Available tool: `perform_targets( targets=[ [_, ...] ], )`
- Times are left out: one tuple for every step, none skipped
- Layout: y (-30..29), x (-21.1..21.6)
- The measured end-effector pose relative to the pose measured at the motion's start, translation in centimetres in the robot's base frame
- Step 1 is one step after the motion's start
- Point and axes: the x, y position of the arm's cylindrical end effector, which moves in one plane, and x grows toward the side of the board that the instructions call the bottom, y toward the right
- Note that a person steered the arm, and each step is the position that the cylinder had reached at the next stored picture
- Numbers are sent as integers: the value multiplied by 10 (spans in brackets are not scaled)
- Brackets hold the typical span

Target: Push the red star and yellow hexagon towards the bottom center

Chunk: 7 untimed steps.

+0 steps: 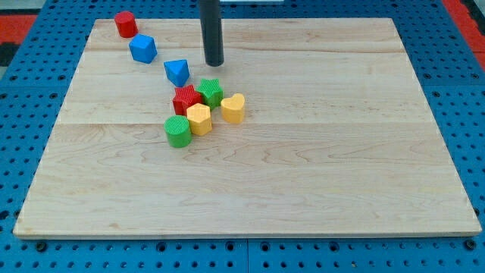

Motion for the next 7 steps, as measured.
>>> perform_targets(
  targets=[
    [1, -32],
    [-23, -39],
    [-60, -15],
    [-87, 7],
    [-116, 18],
    [-111, 57],
    [-97, 84]
  ],
)
